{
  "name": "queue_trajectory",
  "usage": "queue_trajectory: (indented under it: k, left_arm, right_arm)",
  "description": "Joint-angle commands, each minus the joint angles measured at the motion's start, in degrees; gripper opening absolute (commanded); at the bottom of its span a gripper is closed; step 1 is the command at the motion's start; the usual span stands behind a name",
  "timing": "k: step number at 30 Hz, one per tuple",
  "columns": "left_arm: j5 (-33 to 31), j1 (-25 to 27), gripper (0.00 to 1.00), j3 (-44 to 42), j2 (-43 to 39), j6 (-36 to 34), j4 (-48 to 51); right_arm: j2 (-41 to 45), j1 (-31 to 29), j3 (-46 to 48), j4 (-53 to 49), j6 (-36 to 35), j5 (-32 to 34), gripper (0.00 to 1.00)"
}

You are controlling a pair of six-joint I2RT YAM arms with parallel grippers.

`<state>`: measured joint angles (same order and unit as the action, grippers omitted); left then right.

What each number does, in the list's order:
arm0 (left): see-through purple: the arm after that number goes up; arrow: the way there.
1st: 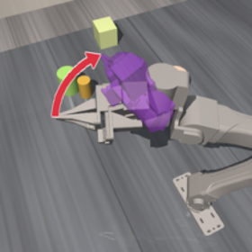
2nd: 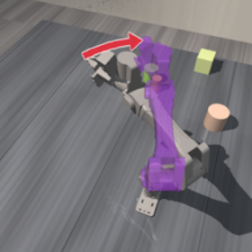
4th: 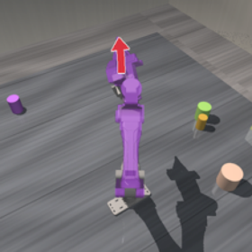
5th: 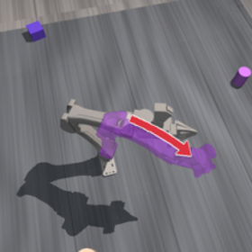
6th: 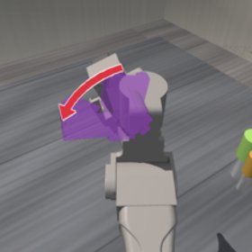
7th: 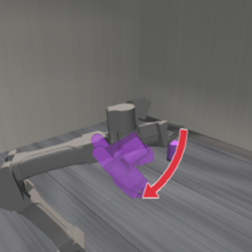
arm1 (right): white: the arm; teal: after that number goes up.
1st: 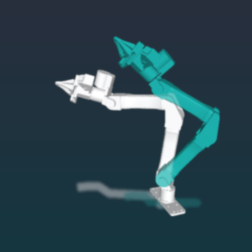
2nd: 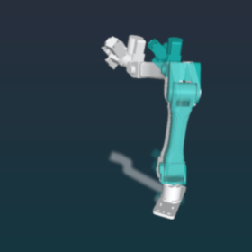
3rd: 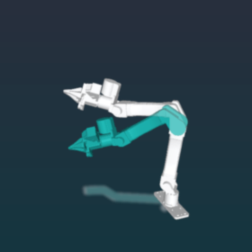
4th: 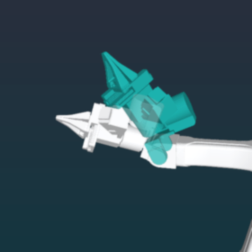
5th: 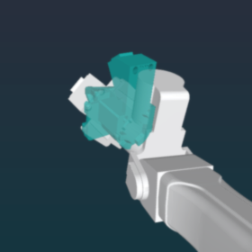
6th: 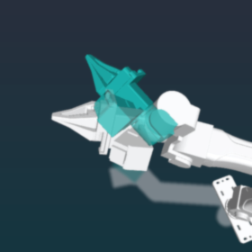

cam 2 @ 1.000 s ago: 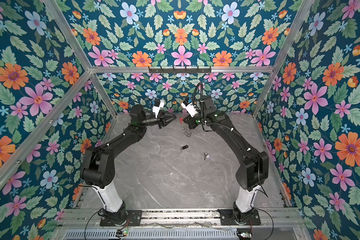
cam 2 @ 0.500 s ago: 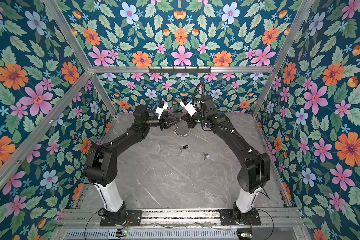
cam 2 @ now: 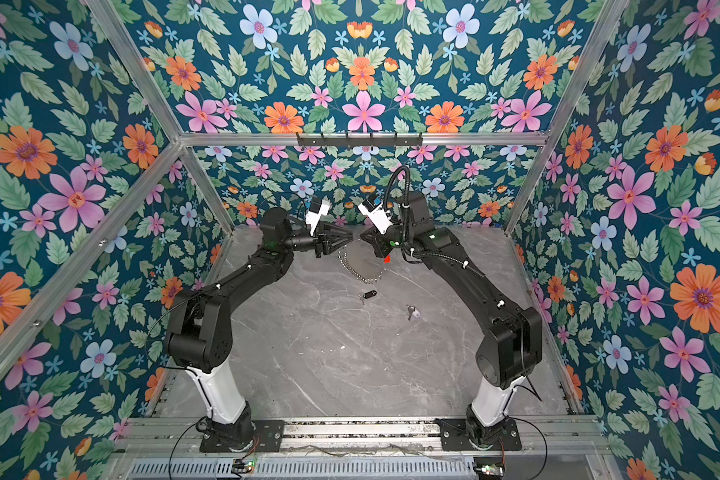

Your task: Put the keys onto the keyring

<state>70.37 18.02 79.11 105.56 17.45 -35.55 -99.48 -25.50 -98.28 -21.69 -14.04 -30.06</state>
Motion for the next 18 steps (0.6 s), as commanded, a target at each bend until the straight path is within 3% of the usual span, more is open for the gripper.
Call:
queue_trajectory:
  k: [1, 18]
  left_arm:
    - [0.1, -0.1, 0.34, -0.1, -0.8, -0.7, -0.7]
    - [0.7, 0.6, 0.34, -0.4, -0.1, 1.4, -2.7]
  right_arm:
    - [0.5, -0.2, -0.2, 1.5, -1.0, -1.5, 0.0]
    - [0.2, -1.7, -1.1, 1.3, -1.1, -1.8, 0.0]
